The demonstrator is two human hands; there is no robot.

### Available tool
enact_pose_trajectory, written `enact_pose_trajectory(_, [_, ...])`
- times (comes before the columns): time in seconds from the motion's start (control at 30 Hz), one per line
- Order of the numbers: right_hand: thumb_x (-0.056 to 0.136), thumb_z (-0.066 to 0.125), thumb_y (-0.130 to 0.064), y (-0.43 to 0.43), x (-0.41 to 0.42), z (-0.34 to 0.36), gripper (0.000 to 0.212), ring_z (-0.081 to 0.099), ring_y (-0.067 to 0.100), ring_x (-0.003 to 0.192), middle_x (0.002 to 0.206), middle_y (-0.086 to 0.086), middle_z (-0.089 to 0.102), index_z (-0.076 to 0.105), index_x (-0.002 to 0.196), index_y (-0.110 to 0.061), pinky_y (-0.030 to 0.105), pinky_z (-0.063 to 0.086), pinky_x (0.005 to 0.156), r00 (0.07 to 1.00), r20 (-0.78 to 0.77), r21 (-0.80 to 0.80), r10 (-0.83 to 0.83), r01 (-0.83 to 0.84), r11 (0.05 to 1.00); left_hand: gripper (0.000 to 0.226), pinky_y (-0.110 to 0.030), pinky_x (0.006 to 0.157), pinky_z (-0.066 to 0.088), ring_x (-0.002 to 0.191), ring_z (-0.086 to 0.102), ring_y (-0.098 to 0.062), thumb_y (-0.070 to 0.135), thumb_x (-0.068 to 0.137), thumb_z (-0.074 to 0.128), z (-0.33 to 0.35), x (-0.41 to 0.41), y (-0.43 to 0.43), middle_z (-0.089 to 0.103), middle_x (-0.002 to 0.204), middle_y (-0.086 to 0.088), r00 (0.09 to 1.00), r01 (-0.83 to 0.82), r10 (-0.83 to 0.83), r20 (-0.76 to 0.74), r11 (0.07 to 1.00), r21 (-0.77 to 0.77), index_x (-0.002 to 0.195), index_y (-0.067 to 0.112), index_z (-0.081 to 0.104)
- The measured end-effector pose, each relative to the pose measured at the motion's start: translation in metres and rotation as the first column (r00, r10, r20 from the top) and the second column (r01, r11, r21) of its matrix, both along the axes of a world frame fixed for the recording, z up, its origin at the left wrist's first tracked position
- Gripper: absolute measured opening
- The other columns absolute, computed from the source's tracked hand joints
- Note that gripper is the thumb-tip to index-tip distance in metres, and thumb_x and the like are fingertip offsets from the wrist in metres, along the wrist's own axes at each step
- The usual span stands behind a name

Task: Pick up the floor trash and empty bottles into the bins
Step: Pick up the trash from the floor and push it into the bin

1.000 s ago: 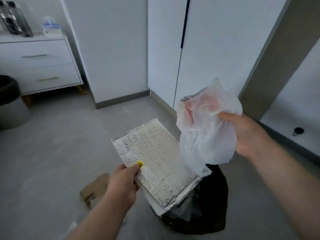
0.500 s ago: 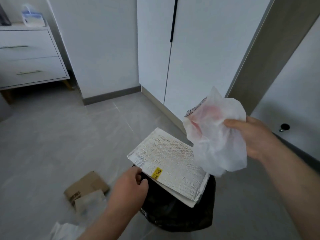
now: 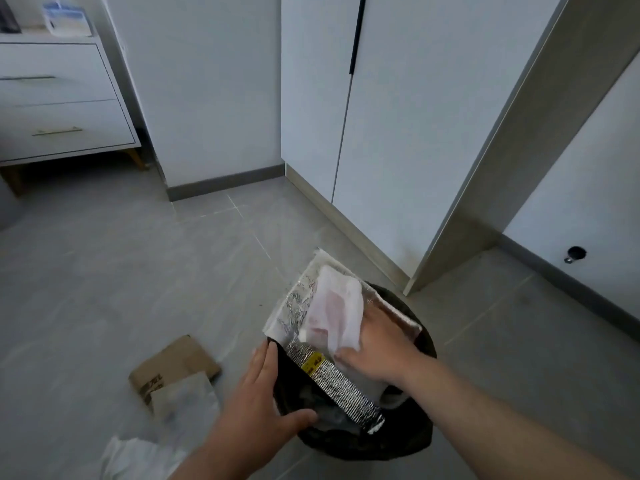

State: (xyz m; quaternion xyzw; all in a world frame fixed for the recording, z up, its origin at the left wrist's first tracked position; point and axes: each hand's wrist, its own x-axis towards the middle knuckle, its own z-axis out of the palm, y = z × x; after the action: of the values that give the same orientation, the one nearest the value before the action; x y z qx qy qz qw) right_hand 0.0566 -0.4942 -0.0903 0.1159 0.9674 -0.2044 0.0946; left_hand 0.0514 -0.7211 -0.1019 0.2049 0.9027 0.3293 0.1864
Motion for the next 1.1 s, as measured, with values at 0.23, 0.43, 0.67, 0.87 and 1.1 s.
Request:
enact_pose_trajectory(0.23, [0.068, 0.044, -0.046, -0.030, 0.000, -0.044, 0.030, 0.060, 0.027, 0.083, 0.089, 0.008, 0.063, 0.052, 0.090, -0.027, 0.046, 0.055, 0.079, 0.850, 0.513, 0.013, 0.119, -0.146, 0.989, 0.122, -0.027, 0.119, 0.005, 0.141, -0.014, 0.002, 0.068, 0.063, 0.066, -0.009, 0.000, -0.005, -0.018, 0.148, 0.025, 0.998, -0.017, 0.013, 0.054, 0.998, 0.068, 0.149, 0.029, -0.012])
enact_pose_trajectory(0.43, [0.088, 0.055, -0.032, -0.052, -0.008, -0.035, 0.038, 0.056, 0.034, 0.113, 0.122, 0.015, 0.061, 0.056, 0.121, -0.015, 0.045, 0.045, 0.098, 0.659, 0.727, -0.080, 0.193, -0.199, 0.977, 0.117, -0.026, 0.119, 0.004, 0.141, -0.016, 0.004, 0.059, 0.069, 0.070, -0.016, 0.000, -0.006, -0.019, 0.149, 0.027, 0.997, -0.029, 0.019, 0.081, 0.992, 0.123, 0.149, 0.033, -0.012])
enact_pose_trajectory(0.67, [0.095, 0.053, -0.030, -0.054, -0.004, -0.045, 0.055, 0.046, 0.030, 0.130, 0.142, 0.018, 0.047, 0.038, 0.142, -0.005, 0.039, 0.035, 0.110, 0.680, 0.726, -0.066, 0.105, -0.083, 0.994, 0.113, -0.026, 0.118, 0.017, 0.144, 0.004, 0.001, 0.056, 0.069, 0.070, -0.019, -0.001, -0.005, -0.001, 0.153, 0.029, 0.994, -0.053, 0.033, 0.106, 0.980, 0.192, 0.149, 0.039, -0.007])
enact_pose_trajectory(0.87, [0.094, 0.049, -0.036, -0.070, 0.001, -0.057, 0.051, 0.051, 0.024, 0.126, 0.140, 0.010, 0.052, 0.046, 0.139, -0.014, 0.035, 0.040, 0.107, 0.704, 0.691, -0.233, 0.165, 0.001, 0.972, 0.100, -0.024, 0.099, 0.042, 0.123, 0.041, -0.002, 0.032, 0.071, 0.055, -0.012, 0.007, -0.001, 0.029, 0.143, 0.020, 0.988, -0.114, 0.085, 0.132, 0.967, 0.229, 0.149, 0.039, -0.007])
enact_pose_trajectory(1.1, [0.091, 0.051, -0.046, -0.115, -0.015, -0.047, 0.057, 0.054, 0.026, 0.121, 0.137, 0.014, 0.054, 0.050, 0.134, -0.009, 0.034, 0.041, 0.105, 0.714, 0.646, -0.212, 0.270, -0.172, 0.962, 0.100, -0.023, 0.103, 0.039, 0.132, 0.034, -0.002, 0.046, 0.066, 0.054, -0.018, -0.004, -0.056, 0.023, 0.152, 0.021, 0.989, -0.132, 0.118, 0.085, 0.975, 0.180, 0.148, 0.043, -0.004])
